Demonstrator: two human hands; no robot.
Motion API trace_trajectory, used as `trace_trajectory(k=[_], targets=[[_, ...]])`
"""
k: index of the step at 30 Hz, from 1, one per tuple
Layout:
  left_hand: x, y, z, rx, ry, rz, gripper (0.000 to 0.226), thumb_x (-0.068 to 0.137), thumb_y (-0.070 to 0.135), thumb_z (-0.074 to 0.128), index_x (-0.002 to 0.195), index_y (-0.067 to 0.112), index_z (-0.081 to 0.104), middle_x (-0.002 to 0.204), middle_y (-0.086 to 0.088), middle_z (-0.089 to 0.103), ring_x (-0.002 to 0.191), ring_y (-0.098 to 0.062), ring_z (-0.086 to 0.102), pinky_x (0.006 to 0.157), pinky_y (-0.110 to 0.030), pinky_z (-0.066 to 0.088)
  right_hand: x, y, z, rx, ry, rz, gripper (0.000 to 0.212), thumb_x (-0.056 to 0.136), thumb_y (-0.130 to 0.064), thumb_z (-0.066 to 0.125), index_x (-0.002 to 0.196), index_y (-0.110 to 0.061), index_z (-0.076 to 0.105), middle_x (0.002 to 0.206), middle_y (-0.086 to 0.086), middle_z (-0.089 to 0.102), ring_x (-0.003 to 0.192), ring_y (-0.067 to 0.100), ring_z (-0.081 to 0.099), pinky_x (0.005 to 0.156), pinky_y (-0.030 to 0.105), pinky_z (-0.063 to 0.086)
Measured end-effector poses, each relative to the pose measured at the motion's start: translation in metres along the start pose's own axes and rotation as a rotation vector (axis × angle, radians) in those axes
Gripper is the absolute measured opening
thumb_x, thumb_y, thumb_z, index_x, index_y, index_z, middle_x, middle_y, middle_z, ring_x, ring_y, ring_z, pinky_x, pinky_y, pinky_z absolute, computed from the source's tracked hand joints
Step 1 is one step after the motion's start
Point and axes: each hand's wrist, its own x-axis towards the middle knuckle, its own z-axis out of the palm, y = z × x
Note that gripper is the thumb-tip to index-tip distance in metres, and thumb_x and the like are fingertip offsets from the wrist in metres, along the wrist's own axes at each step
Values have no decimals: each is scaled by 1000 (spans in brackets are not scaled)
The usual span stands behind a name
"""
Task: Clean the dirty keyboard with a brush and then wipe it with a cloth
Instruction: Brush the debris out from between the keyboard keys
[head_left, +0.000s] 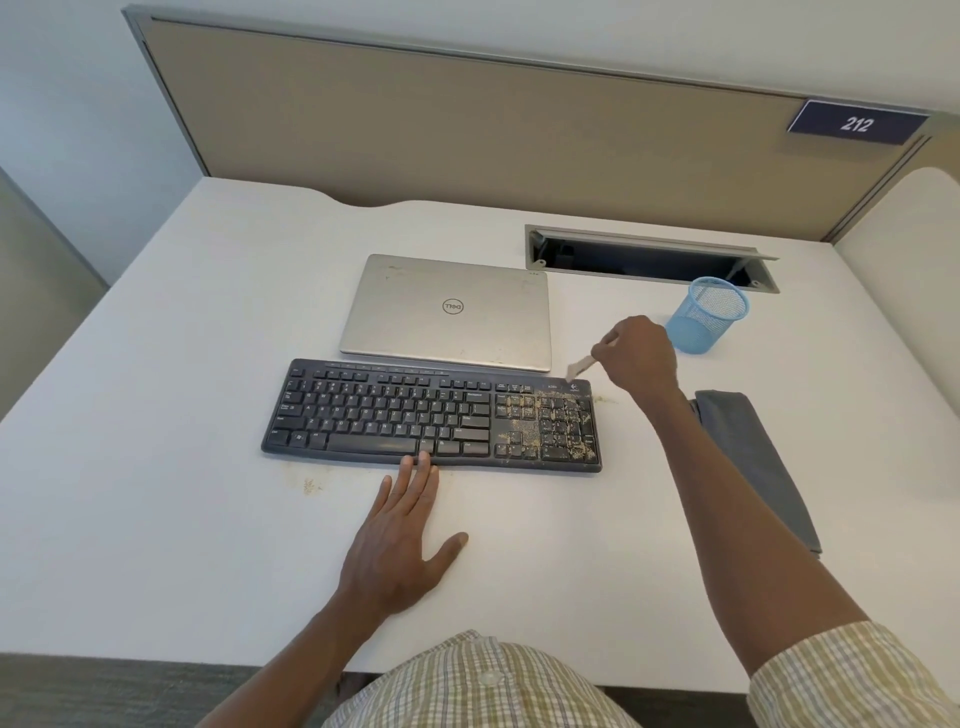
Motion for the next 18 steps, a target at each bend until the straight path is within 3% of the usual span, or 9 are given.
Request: trace_trajectory(k=[6,12,18], targets=[[0,-1,0,-8,-11,-6,89,96,74,27,161,18,4,170,2,-5,156,-13,-11,127,-37,6,-3,-1,14,27,-88,-33,13,82,-16,68,88,-8,76,81,5,71,71,19,62,59,25,42],[0,-1,-1,-6,-13,-12,89,96,74,27,161,18,5,170,2,-5,156,-13,-11,127,-38,7,-1,24,-4,-81,-9,57,18,83,-20,69,91,-5,73,86,9,72,75,24,64,60,29,44],[0,0,-1,1,-30,-8,89,96,74,26,161,18,2,169,3,-9,155,-13,-14,127,-37,5,-5,-12,2,68,-24,-68,13,84,-18,67,89,-8,75,80,4,67,71,18,58,63,27,41]])
